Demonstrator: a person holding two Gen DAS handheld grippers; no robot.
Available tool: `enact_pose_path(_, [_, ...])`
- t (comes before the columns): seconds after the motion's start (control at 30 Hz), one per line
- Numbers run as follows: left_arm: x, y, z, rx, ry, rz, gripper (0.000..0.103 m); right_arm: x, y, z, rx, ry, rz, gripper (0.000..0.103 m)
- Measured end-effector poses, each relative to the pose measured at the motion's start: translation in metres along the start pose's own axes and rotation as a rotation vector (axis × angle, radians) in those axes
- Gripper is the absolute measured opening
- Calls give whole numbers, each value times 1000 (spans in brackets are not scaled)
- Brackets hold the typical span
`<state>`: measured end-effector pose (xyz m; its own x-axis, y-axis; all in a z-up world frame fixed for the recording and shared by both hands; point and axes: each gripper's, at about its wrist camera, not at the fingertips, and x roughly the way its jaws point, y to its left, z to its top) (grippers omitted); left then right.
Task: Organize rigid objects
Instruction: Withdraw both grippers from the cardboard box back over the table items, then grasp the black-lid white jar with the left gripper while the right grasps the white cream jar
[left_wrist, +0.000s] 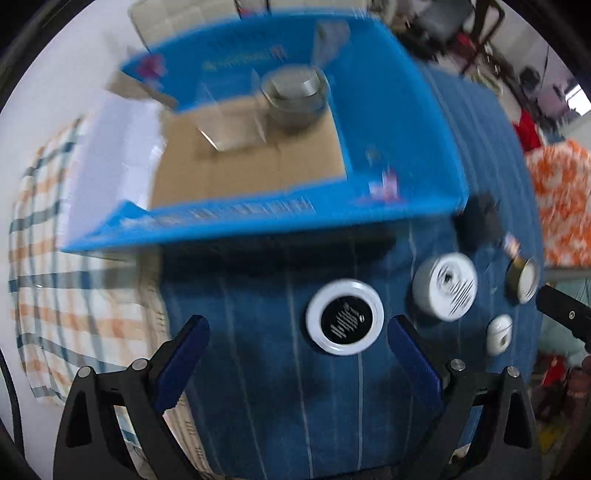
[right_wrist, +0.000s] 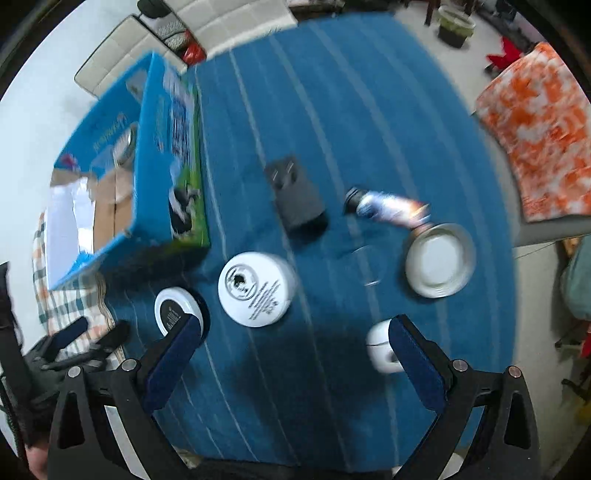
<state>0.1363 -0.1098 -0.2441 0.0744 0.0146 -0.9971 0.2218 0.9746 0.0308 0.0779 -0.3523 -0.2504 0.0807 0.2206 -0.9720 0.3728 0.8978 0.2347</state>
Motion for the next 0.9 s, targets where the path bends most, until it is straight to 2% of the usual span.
enact_pose_path(0.1, [36,-16,-2,31,43,11,99,29,13,-1,-1,20,12,103])
enact_pose_path(0.27, [79,-27,-3,42,105,-2,99,50,31,4,-19,32,11,103])
enact_pose_path(0.3, [83,-29,-4,36,100,-38,100,53,35,5,-27,35,11,103])
enact_pose_path(0.43, [94,-41,-6,69,89,-15,97,68,48,9,-51,45,-18,102])
enact_pose_path(0.47, [95,-43,-7,73,81,-8,88,73,51,10,-50,50,-24,101])
enact_pose_path(0.5, [96,-43,-9,71,80,-25,73,78,53,9,-54,59,-27,100])
enact_pose_path(0.6, [95,-39,-11,58,85,-20,74,91,59,8,-57,76,-33,99])
enact_pose_path(0.7, [95,-29,-17,54,90,0,74,105,68,6,-59,93,-42,93])
enact_pose_path(0.73, [96,-24,-20,42,94,-5,74,109,71,6,-60,97,-48,89])
enact_pose_path(0.8, [97,-17,-23,14,92,-36,75,118,75,4,-61,101,-73,87])
enact_pose_path(0.87, [100,-17,-23,7,101,-30,75,126,76,3,-57,106,-95,76])
enact_pose_path(0.9, [100,-20,-23,11,91,-24,75,129,76,2,-51,111,-103,76])
